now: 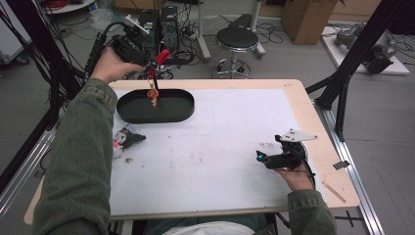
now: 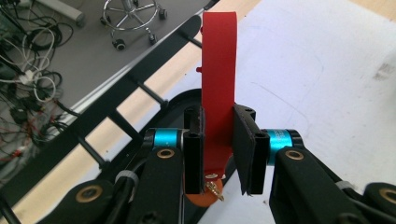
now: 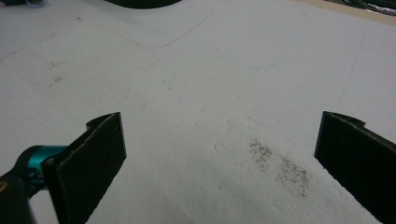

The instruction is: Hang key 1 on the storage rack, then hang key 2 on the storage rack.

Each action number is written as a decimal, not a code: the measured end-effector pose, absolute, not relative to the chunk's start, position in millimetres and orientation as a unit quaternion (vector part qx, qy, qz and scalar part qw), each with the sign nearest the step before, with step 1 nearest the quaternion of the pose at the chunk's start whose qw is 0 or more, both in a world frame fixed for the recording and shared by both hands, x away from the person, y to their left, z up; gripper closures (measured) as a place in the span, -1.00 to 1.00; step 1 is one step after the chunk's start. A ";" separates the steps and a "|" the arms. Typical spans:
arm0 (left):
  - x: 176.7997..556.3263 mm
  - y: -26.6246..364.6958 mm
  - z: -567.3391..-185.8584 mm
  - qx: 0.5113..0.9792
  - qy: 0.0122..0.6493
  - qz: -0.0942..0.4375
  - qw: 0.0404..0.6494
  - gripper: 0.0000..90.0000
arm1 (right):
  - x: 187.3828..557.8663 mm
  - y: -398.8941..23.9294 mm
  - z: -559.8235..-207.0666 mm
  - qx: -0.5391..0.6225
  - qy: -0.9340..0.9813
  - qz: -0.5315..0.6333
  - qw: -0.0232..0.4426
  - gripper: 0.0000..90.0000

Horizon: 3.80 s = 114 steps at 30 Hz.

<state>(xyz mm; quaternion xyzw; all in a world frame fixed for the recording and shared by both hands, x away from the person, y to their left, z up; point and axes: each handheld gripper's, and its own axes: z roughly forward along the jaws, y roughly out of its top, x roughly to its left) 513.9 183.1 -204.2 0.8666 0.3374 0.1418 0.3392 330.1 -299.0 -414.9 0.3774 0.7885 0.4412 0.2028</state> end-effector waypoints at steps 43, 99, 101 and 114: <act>578.7 152.6 -209.4 0.822 0.400 0.205 0.350 0.64 | 327.4 -312.3 -416.4 0.393 0.779 0.444 0.207 -0.98; 456.0 179.2 -228.7 0.838 0.325 0.180 0.400 -0.96 | 336.9 -300.6 -414.9 0.388 0.782 0.442 0.206 -0.98; 451.9 184.3 -231.1 0.835 0.327 0.182 0.402 -0.96 | 337.3 -301.1 -414.9 0.387 0.782 0.443 0.206 -0.98; 444.8 214.8 -267.4 0.834 0.359 0.180 0.379 -0.96 | 335.5 -301.3 -414.4 0.387 0.782 0.442 0.209 -0.98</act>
